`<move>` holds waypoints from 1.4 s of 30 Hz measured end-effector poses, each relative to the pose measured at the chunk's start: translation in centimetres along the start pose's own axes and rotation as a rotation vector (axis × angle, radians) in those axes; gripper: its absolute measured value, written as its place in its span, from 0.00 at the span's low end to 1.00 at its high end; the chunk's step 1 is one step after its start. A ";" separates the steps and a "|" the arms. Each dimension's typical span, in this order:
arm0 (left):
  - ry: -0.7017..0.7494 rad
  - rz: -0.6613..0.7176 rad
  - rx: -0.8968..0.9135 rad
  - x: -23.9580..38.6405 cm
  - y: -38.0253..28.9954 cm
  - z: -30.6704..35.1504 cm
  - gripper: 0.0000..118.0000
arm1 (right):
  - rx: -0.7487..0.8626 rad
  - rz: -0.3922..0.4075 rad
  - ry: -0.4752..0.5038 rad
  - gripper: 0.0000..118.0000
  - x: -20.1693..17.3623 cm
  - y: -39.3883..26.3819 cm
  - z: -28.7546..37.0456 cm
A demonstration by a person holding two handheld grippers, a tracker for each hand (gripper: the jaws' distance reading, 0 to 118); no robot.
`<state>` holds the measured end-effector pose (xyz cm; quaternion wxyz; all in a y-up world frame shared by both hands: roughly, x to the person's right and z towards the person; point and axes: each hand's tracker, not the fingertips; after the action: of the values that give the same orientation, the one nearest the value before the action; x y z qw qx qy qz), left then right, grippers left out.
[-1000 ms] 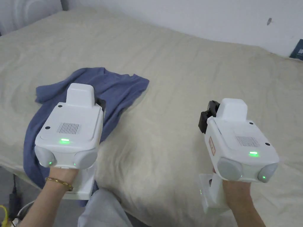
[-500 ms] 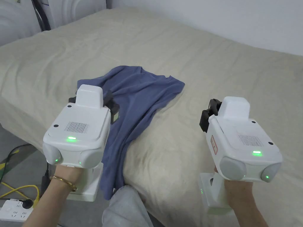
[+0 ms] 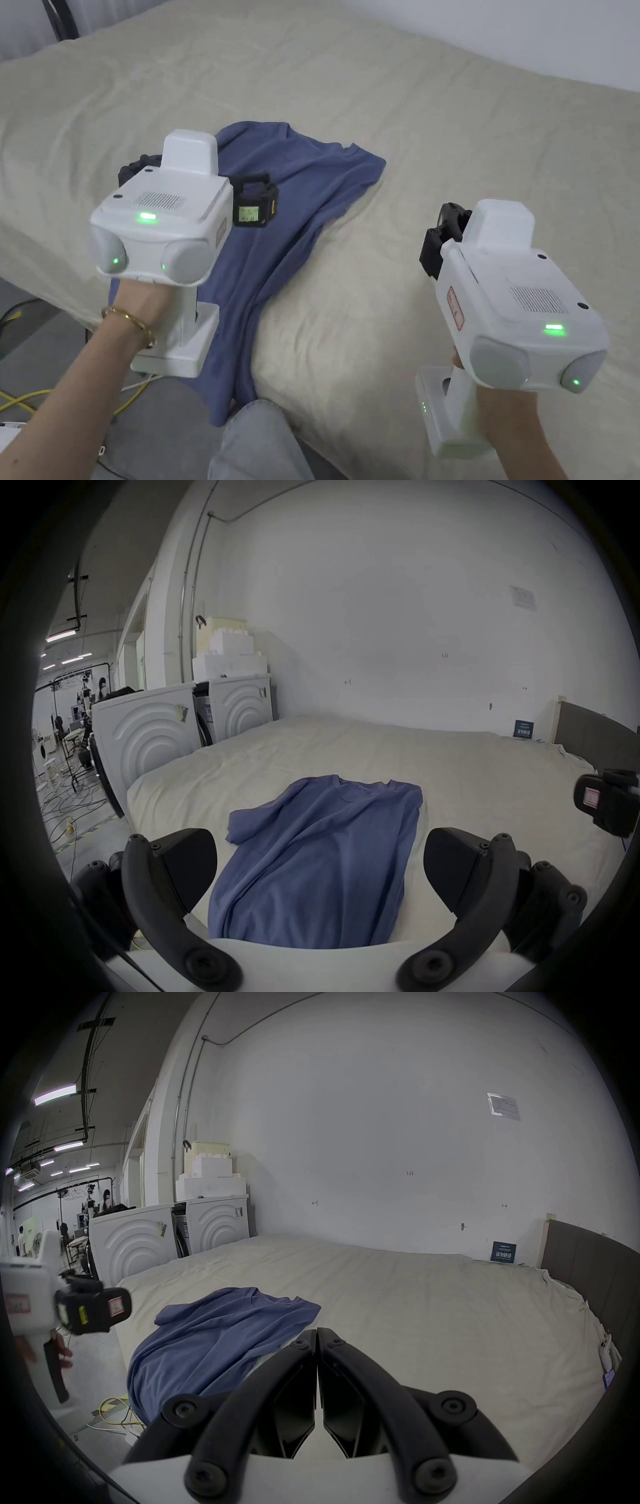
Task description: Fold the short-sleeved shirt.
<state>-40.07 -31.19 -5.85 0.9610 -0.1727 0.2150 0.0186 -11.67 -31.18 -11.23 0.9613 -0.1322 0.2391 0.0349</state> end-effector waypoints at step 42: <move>-0.096 -0.080 -0.616 7.4 2.9 -30.7 0.00 | -0.196 -0.046 -0.060 0.00 5.0 -2.7 -6.7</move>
<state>-46.20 -39.19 -35.92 0.8725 -0.4630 0.1465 0.0534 -9.91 -35.54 -18.60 0.9511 -0.2299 0.2026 0.0399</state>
